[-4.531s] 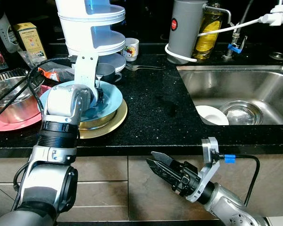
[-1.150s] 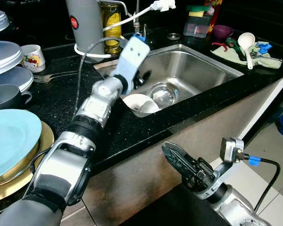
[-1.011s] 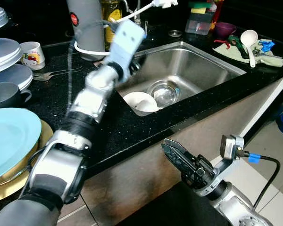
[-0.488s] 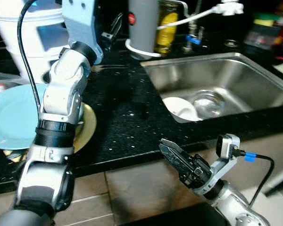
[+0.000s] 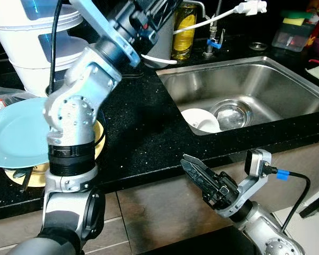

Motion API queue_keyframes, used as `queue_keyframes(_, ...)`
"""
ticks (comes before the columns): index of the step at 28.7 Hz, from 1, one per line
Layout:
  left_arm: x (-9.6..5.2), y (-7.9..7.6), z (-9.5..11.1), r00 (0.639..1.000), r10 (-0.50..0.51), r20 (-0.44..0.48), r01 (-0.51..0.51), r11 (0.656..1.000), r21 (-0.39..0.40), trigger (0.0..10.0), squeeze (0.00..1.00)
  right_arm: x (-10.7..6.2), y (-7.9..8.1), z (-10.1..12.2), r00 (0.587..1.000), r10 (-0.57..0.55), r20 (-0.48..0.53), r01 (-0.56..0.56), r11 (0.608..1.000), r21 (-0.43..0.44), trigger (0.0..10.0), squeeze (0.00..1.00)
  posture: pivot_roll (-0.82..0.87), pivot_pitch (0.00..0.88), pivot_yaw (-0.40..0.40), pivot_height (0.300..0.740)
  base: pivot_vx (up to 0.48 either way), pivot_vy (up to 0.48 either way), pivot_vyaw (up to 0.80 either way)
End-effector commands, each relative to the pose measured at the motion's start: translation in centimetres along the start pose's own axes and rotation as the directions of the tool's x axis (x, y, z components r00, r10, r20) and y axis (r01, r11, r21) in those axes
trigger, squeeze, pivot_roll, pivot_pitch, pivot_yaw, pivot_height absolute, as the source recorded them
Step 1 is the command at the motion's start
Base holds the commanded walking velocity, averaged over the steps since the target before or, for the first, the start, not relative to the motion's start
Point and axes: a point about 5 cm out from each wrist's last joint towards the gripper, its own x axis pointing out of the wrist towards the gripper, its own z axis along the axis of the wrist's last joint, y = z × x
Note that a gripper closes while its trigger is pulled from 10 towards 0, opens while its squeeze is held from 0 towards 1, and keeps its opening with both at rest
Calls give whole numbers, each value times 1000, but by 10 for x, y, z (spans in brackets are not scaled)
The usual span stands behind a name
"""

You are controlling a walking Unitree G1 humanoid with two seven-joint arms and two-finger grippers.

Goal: Kitchen organization

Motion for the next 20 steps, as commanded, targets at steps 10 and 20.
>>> queue_keyframes(10, -35, -5, -44, 975, 39, -217, -32, 999, 36, 10000, 0, 1, -4, -2, 1000, 7, -11, -7, 1000, 24, 10000, 0, 92, 39, -35, 740, 0, 0, 0)
queue_keyframes(20, -42, -11, -81, 944, 22, -330, -13, 999, 29, 10000, 0, 0, -9, 1, 1000, -24, 4, 24, 1000, 9, 10000, 0, 76, 31, -30, 740, -27, 0, 0)
